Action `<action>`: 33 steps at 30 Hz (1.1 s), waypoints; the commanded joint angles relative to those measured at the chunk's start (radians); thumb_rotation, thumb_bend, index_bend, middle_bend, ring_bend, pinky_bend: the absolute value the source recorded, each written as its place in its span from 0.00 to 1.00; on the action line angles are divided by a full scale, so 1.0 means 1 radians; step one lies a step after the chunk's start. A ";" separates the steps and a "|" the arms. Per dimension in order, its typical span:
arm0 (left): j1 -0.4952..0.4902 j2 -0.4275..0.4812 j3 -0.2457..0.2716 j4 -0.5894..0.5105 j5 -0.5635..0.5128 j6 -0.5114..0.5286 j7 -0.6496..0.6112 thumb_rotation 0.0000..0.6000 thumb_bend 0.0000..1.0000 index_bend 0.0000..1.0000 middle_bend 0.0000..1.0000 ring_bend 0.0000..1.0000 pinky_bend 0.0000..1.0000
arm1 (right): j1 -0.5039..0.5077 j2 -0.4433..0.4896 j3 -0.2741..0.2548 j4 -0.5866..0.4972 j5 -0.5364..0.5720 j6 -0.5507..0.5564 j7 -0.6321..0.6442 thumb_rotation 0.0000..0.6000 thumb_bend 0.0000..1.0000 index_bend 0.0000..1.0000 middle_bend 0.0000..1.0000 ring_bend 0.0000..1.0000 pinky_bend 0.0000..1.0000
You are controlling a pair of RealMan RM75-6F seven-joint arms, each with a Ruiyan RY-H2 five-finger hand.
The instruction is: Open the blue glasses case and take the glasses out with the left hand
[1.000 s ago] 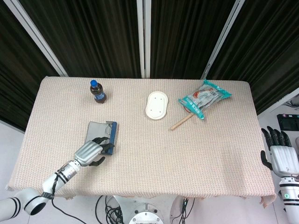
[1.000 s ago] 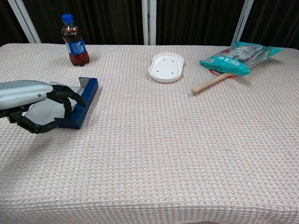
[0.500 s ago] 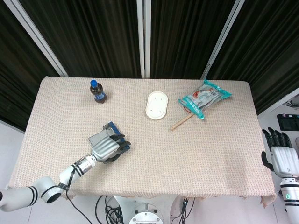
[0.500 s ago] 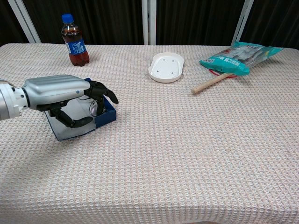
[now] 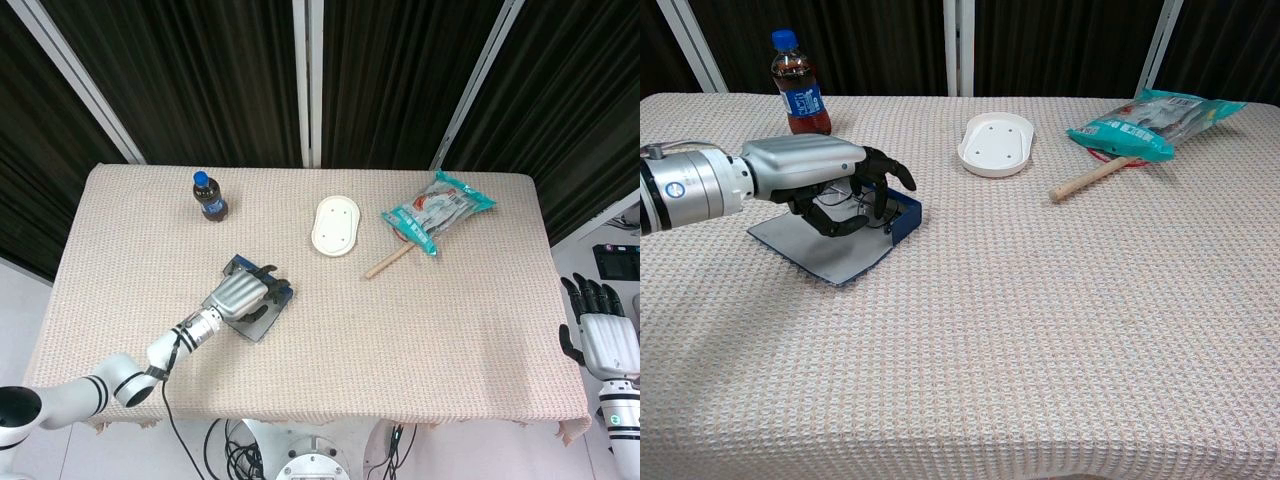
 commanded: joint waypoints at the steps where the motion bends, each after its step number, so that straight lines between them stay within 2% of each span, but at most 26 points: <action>1: -0.010 -0.019 -0.014 0.041 -0.025 -0.005 -0.019 1.00 0.49 0.17 0.39 0.07 0.20 | 0.000 0.001 0.000 0.000 0.002 -0.001 -0.002 1.00 0.50 0.00 0.00 0.00 0.00; 6: -0.016 -0.036 -0.028 0.094 -0.064 -0.022 -0.039 1.00 0.50 0.17 0.37 0.07 0.20 | 0.000 0.002 0.001 -0.006 0.003 -0.001 -0.008 1.00 0.50 0.00 0.00 0.00 0.00; 9: -0.012 -0.024 -0.028 0.082 -0.068 -0.011 -0.055 1.00 0.50 0.17 0.37 0.08 0.20 | -0.001 0.004 0.002 -0.010 0.004 0.003 -0.011 1.00 0.50 0.00 0.00 0.00 0.00; 16: 0.009 0.009 -0.061 0.036 -0.046 0.137 -0.036 1.00 0.53 0.24 0.47 0.19 0.32 | 0.000 0.004 0.001 -0.014 0.006 -0.002 -0.020 1.00 0.50 0.00 0.00 0.00 0.00; 20: -0.002 0.003 -0.084 0.062 -0.048 0.168 -0.070 1.00 0.53 0.25 0.42 0.17 0.30 | 0.000 0.001 0.001 -0.015 0.004 0.001 -0.023 1.00 0.50 0.00 0.00 0.00 0.00; 25: -0.047 -0.008 -0.059 0.127 -0.039 0.084 -0.127 1.00 0.53 0.24 0.31 0.10 0.22 | -0.001 0.005 0.002 -0.021 0.003 0.005 -0.027 1.00 0.50 0.00 0.00 0.00 0.00; 29: -0.089 -0.027 -0.032 0.187 -0.040 -0.017 -0.166 1.00 0.54 0.22 0.28 0.06 0.19 | -0.001 0.007 0.002 -0.026 0.003 0.005 -0.030 1.00 0.50 0.00 0.00 0.00 0.00; 33: -0.121 -0.044 -0.017 0.242 -0.051 -0.099 -0.207 1.00 0.55 0.21 0.28 0.06 0.18 | -0.002 0.007 0.003 -0.025 0.004 0.007 -0.028 1.00 0.50 0.00 0.00 0.00 0.00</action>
